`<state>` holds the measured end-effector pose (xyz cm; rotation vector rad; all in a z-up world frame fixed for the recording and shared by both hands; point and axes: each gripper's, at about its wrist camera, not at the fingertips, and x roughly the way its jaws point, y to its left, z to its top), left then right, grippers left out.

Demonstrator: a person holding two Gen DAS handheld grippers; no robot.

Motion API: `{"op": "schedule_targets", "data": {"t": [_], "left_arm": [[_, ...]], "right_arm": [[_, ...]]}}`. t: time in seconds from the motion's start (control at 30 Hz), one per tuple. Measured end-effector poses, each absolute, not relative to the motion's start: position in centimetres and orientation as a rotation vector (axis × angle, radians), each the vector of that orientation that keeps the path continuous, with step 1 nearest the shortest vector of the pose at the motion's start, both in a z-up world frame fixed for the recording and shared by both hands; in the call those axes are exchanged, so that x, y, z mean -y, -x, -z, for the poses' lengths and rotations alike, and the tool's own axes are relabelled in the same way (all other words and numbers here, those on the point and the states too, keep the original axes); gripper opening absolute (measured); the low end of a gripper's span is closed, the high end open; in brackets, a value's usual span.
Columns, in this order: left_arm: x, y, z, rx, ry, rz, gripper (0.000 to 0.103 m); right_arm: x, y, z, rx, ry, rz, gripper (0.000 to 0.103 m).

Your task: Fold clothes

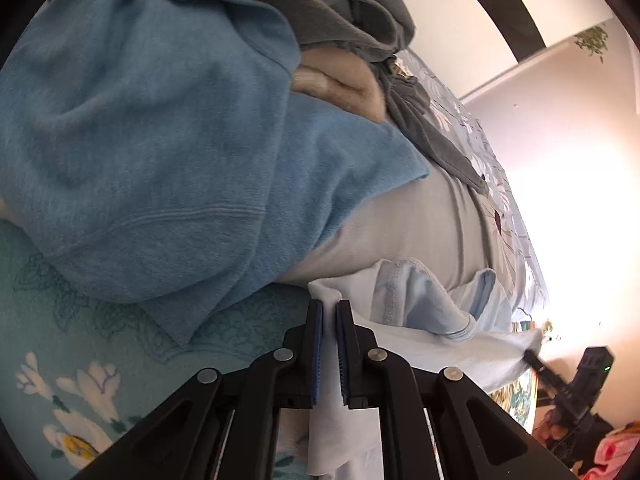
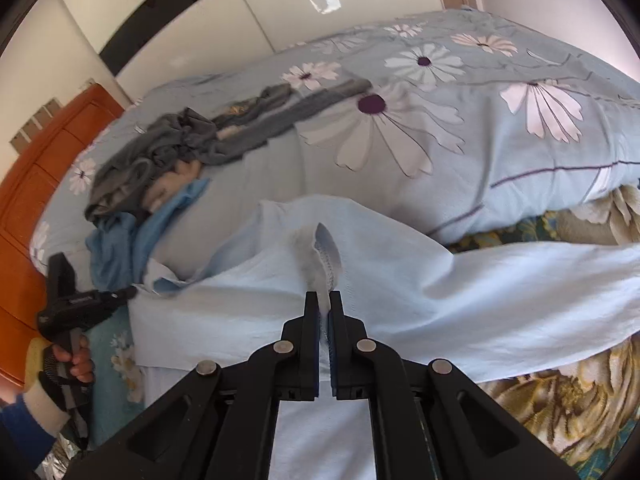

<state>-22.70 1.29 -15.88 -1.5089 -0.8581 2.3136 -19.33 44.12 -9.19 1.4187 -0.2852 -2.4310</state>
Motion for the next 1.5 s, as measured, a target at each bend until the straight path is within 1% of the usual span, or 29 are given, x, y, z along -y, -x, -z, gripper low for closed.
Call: {"op": "schedule_targets", "data": {"t": [0.07,0.13,0.2,0.23,0.33,0.37,0.4,0.47,0.57,0.63,0.67,0.73,0.77,0.87,1.03,1.07,1.13,1.17,1.2,1.27,1.37,1.5], "left_arm": [[-0.9,22.3,15.2,0.862,1.515,-2.338,0.007],[-0.9,22.4,14.5,0.828,1.521,-2.355,0.007],[-2.1,22.8,13.7,0.713,1.52,-2.361,0.008],[-2.7,23.1,13.2,0.63,1.516,-2.362,0.008],[-5.5,22.7,11.5,0.294,1.49,-2.328,0.014],[-7.1,23.1,11.3,0.157,1.48,-2.305,0.018],[-8.6,23.4,11.3,0.023,1.468,-2.281,0.02],[-10.9,23.6,11.1,-0.196,1.419,-2.215,0.021],[-13.7,23.7,11.7,-0.523,1.385,-2.088,0.029],[-15.0,24.2,12.2,-0.666,1.374,-2.034,0.03],[-15.3,24.6,12.4,-0.702,1.374,-2.027,0.03],[-15.3,25.7,12.5,-0.696,1.382,-2.049,0.03],[-15.0,26.1,12.2,-0.664,1.383,-2.063,0.03],[-14.8,26.3,11.7,-0.591,1.377,-2.062,0.034],[-16.5,26.1,12.5,-0.691,1.376,-1.969,0.034],[-16.7,26.0,12.5,-0.697,1.381,-1.956,0.034],[-16.7,25.9,12.4,-0.696,1.379,-1.961,0.028],[-16.5,26.0,12.3,-0.666,1.38,-1.971,0.014],[-16.3,26.0,12.1,-0.633,1.381,-1.982,0.006],[-15.5,26.3,11.6,-0.537,1.388,-2.024,0.006],[-12.7,27.8,12.0,-0.268,1.491,-2.124,0.005],[-10.6,29.4,13.1,0.01,1.594,-2.163,0.006]], "right_arm": [[-44.6,20.0,11.4,0.281,-1.512,2.415,0.003],[-44.7,20.6,12.9,0.273,-1.561,2.403,0.003],[-44.6,21.0,13.7,0.275,-1.586,2.392,0.003],[-44.6,21.0,13.8,0.274,-1.589,2.39,0.003],[-44.6,21.0,13.9,0.281,-1.59,2.384,0.004],[-44.8,21.0,13.9,0.288,-1.59,2.382,0.004],[-44.9,20.9,13.9,0.297,-1.589,2.379,0.005],[-45.3,20.9,13.9,0.324,-1.595,2.366,0.005],[-45.3,20.9,13.9,0.323,-1.608,2.352,0.005],[-45.1,20.9,13.8,0.305,-1.611,2.349,0.005],[-45.0,20.9,13.8,0.295,-1.612,2.35,0.005],[-45.0,20.8,13.8,0.293,-1.613,2.35,0.005],[-45.0,20.7,13.8,0.295,-1.612,2.35,0.005],[-45.2,20.7,13.8,0.305,-1.615,2.345,0.005],[-45.3,20.6,13.9,0.304,-1.623,2.339,0.005],[-45.2,20.6,13.9,0.302,-1.625,2.338,0.005],[-45.3,20.6,13.9,0.304,-1.625,2.338,0.005],[-45.3,20.7,13.9,0.306,-1.626,2.337,0.005],[-45.3,20.7,13.9,0.309,-1.625,2.337,0.005],[-45.4,20.6,14.0,0.316,-1.62,2.341,0.005],[-45.7,20.6,14.2,0.339,-1.629,2.348,0.005],[-45.9,20.7,14.7,0.373,-1.641,2.342,0.005]]}}
